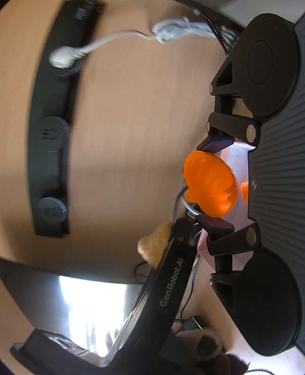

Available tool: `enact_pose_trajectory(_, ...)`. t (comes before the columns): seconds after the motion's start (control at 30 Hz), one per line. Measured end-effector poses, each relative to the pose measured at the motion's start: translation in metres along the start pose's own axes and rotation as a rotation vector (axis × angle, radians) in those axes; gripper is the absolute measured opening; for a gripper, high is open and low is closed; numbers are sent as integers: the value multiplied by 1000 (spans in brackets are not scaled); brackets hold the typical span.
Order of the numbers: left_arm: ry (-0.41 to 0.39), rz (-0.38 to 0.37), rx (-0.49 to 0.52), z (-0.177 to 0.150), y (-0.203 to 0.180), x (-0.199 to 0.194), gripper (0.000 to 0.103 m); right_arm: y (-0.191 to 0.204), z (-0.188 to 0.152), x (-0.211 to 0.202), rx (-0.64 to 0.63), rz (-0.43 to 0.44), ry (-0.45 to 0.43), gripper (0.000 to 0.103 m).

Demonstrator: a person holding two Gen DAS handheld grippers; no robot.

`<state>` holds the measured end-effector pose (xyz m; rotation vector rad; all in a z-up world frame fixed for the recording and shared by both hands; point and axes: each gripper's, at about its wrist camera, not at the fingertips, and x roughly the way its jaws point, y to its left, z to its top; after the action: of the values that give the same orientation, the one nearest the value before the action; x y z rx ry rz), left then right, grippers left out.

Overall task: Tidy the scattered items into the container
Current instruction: 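Carry the orange shell and knitted toy over the pink box and open both tools, then move the right tool onto the beige knitted pad by the pink basket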

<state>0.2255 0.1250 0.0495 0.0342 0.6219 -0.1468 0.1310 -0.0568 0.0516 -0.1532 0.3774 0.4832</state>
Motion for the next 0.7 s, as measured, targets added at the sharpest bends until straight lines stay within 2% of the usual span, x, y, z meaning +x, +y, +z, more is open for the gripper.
enact_pose_trajectory(0.1,28,0,-18,-4,4,16,94,-3,-8,18,6,1,49,64)
enact_pose_trajectory(0.2,50,12,-43,-10,6,22,94,-6,-14,16,5,-3,68,64)
enact_pose_trajectory(0.33,40,31,-28,-22,2,6,96,-12,-17,-1,26,-35,69,65)
enact_pose_trajectory(0.43,2,33,-10,-33,-13,-15,98,-17,-25,-23,34,-78,61,67)
enact_pose_trajectory(0.6,-89,-61,27,-64,-48,-57,101,-29,-44,-61,31,-177,68,70)
enact_pose_trajectory(0.7,-82,-107,61,-82,-70,-72,102,-34,-64,-84,32,-227,87,72)
